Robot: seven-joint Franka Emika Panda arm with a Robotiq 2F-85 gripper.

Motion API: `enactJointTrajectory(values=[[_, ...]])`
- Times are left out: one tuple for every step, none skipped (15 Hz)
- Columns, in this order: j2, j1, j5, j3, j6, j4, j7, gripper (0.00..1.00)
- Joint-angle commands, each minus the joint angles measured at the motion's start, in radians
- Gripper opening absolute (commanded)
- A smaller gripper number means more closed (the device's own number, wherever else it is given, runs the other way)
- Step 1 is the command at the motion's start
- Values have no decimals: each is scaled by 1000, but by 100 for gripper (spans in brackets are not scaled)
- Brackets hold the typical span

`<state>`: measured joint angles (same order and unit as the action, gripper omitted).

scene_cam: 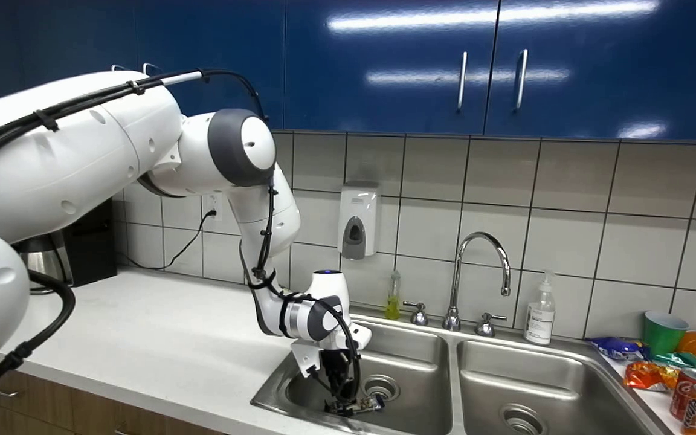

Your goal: Remove the packet from the left sink.

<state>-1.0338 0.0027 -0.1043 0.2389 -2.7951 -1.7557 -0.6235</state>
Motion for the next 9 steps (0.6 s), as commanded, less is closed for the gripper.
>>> enactJointTrajectory(values=[[-27,3,-23,2,26,54,32,100],[-32,4,-22,2,28,62,32,100],[-39,4,-22,3,28,72,30,100],[-45,6,-22,5,27,81,28,100],[-52,6,-23,5,30,90,27,100],[-58,6,-23,8,32,98,25,100],[-65,7,-23,11,31,107,23,100],[-72,7,-22,12,31,115,23,100],[-78,7,-22,14,33,123,21,100]])
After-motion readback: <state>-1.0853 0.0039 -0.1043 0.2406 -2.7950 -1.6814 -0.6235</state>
